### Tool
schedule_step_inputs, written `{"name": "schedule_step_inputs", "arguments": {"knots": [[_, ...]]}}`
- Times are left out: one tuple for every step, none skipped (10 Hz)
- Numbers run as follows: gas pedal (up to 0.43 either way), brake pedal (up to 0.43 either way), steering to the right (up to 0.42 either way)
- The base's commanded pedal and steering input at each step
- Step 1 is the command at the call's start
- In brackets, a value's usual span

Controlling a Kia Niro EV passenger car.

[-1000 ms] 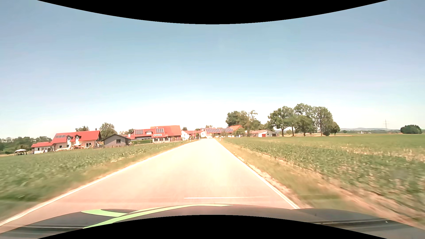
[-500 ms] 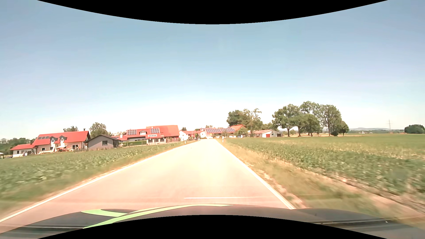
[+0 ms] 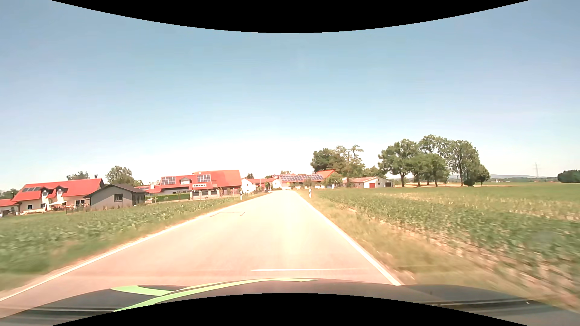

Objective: Follow the waypoints while adhering to traffic rules and regulations

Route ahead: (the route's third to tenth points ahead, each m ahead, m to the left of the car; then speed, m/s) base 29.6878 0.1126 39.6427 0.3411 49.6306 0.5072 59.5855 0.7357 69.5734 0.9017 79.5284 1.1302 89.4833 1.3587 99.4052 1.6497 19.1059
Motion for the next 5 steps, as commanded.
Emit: {"name": "schedule_step_inputs", "arguments": {"knots": [[0.0, 0.0, -0.001], [0.0, 0.0, -0.001], [0.0, 0.0, -0.002], [0.0, 0.0, -0.002], [0.0, 0.0, -0.001]]}}
